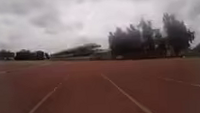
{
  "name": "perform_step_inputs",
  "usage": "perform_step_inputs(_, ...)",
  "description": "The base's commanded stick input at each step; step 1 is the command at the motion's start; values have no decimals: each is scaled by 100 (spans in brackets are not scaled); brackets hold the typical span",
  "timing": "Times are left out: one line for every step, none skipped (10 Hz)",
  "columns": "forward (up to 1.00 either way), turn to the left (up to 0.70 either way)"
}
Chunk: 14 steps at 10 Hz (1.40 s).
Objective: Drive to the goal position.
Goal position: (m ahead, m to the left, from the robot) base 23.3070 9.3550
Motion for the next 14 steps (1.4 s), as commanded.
perform_step_inputs(70, 0)
perform_step_inputs(70, 0)
perform_step_inputs(70, 0)
perform_step_inputs(70, 0)
perform_step_inputs(70, 0)
perform_step_inputs(70, 0)
perform_step_inputs(70, 0)
perform_step_inputs(70, 0)
perform_step_inputs(70, 0)
perform_step_inputs(70, 0)
perform_step_inputs(70, 0)
perform_step_inputs(70, 0)
perform_step_inputs(70, 0)
perform_step_inputs(70, 0)
